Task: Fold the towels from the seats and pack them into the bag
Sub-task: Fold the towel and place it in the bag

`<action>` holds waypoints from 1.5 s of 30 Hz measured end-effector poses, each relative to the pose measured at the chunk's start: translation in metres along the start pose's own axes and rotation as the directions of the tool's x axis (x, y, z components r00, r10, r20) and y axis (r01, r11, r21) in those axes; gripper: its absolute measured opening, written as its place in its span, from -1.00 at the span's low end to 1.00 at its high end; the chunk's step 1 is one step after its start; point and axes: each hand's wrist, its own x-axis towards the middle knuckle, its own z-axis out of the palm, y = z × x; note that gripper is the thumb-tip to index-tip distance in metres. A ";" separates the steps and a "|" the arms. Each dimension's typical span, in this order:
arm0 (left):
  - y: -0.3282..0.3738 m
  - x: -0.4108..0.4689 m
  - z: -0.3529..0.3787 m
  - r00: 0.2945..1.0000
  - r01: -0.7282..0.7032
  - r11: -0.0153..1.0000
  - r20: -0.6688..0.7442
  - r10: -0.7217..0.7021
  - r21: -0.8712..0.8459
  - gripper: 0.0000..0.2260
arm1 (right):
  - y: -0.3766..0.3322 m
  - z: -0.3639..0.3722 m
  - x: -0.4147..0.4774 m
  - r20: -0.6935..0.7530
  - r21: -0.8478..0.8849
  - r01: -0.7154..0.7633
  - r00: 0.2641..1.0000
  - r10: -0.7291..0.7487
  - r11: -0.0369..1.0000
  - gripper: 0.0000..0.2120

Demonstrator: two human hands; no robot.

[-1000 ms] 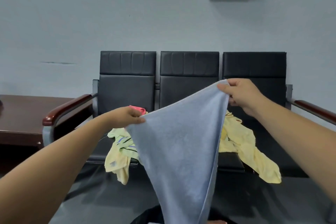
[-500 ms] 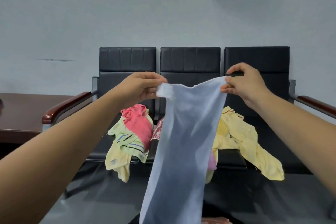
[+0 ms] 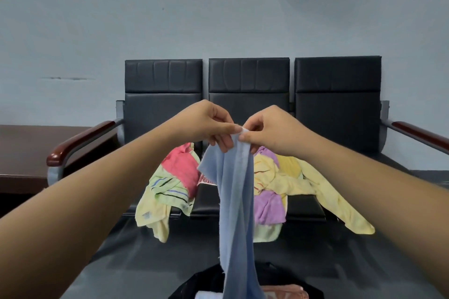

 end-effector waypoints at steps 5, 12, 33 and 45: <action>-0.009 -0.001 -0.002 0.984 0.075 0.994 0.155 -0.086 0.074 -0.82 | 0.009 -0.011 -0.001 -0.110 0.158 -0.043 0.992 0.061 0.986 -0.91; -0.044 -0.010 -0.008 0.917 0.275 0.952 0.262 -0.301 0.134 -0.87 | 0.037 -0.044 -0.008 -0.011 0.385 -0.244 0.963 0.269 0.890 -0.89; -0.011 0.023 -0.021 0.916 -0.076 0.991 -0.401 0.025 -0.112 -0.78 | 0.056 -0.058 0.017 -0.344 0.638 0.003 0.896 0.281 0.770 -0.94; -0.024 0.034 -0.002 0.921 -0.135 0.931 -0.389 -0.007 -0.338 -0.82 | 0.075 -0.053 0.015 -0.027 0.658 -0.118 0.983 0.180 0.743 -0.78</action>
